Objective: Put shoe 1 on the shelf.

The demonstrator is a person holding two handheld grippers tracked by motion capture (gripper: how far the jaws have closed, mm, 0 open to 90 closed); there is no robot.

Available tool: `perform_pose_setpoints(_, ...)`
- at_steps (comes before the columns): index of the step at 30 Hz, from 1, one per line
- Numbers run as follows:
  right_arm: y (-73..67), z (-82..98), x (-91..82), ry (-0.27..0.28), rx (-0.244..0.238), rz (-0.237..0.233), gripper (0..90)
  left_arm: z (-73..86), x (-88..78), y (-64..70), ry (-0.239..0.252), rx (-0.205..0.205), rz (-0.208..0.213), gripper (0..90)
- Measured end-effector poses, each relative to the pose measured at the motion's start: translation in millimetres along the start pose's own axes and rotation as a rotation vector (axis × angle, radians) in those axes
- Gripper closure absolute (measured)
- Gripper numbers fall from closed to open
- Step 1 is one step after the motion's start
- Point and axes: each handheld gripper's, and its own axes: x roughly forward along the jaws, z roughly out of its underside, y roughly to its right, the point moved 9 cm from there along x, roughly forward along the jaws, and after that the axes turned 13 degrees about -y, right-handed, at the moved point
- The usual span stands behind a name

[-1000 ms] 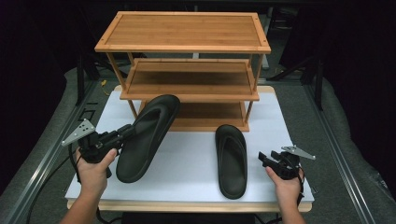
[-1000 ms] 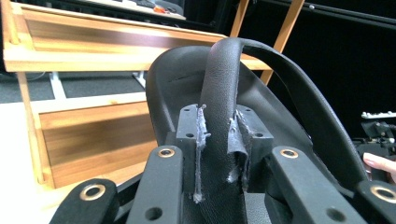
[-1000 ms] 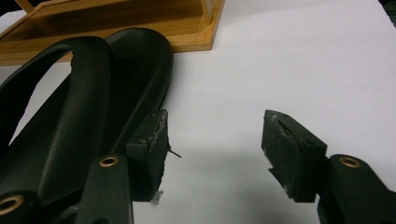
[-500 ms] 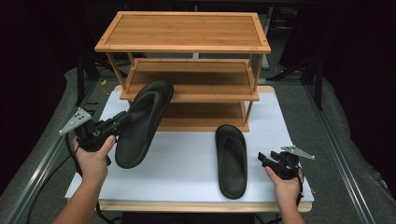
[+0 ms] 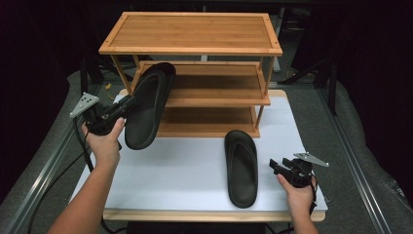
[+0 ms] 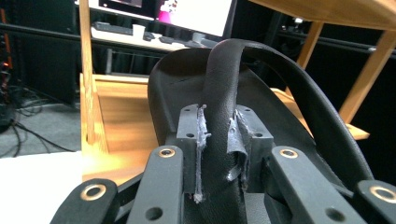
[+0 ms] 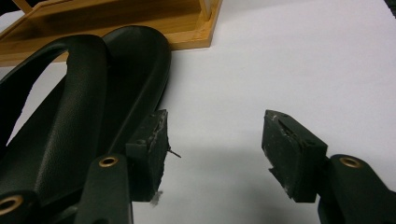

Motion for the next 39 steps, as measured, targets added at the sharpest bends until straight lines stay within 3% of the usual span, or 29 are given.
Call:
perform_pose_setpoints(7, 0.9, 0.3, -0.8, 0.001, 0.009, -0.002, 40.9, -13.4, 27.7, -5.7, 0.003, -0.002, -0.043, 73.9)
perform_pose_setpoints(15, 0.5, 0.3, -1.2, 0.003, 0.013, -0.010, 40.9, -29.9, 56.5, -11.0, 0.004, -0.050, -0.067, 74.0)
perform_pose_setpoints(21, 1.1, 0.7, -1.3, 0.004, 0.020, -0.012, 40.9, -43.1, 79.0, -15.6, 0.001, -0.062, -0.111, 74.1)
perform_pose_setpoints(32, 1.6, -0.1, 0.1, 0.012, 0.030, -0.019, 40.9, -49.5, 119.8, -12.2, -0.036, -0.117, -0.136, 74.0)
perform_pose_setpoints(39, 1.2, -0.8, 0.1, 0.017, 0.035, -0.025, 41.0, -51.2, 136.2, -14.1, -0.061, -0.100, -0.194, 74.0)
